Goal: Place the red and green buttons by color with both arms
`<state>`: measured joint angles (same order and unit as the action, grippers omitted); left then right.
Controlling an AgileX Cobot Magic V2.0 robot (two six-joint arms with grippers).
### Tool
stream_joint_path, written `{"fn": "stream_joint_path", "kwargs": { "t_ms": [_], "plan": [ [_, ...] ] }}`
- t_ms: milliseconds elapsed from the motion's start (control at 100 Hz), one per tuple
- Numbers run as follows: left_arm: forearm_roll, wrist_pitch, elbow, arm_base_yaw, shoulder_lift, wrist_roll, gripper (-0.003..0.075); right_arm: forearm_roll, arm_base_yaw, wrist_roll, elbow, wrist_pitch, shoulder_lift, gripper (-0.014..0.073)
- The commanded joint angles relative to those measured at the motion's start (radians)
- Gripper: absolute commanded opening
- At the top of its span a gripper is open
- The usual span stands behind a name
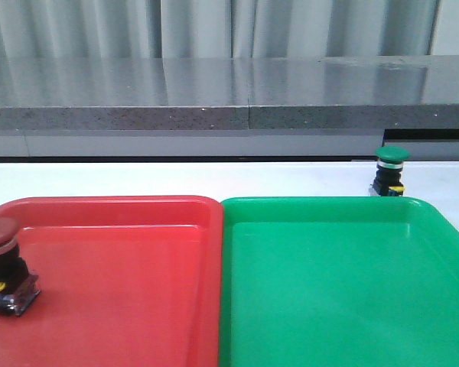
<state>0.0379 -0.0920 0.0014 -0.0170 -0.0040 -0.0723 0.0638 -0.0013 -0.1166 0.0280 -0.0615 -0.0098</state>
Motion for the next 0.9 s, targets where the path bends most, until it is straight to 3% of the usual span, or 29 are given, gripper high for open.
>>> {"fn": "stream_joint_path", "kwargs": {
  "t_ms": [0,340,650,890],
  "plan": [
    [0.011,0.081,0.012,0.002,-0.033,-0.002,-0.002,0.013,-0.006,0.004,-0.019,0.076,-0.016,-0.0064],
    [0.011,0.081,0.012,0.002,-0.033,-0.002,-0.002,0.013,-0.006,0.004,-0.053,0.041,-0.016,-0.0064],
    [0.011,0.081,0.012,0.002,-0.033,-0.002,-0.002,0.012,-0.006,0.004,-0.284,-0.137,0.007,-0.0064],
    [0.011,0.081,0.012,0.002,-0.033,-0.002,-0.002,0.005,-0.004,0.004,-0.469,-0.242,0.175,-0.0064]
  ]
}}
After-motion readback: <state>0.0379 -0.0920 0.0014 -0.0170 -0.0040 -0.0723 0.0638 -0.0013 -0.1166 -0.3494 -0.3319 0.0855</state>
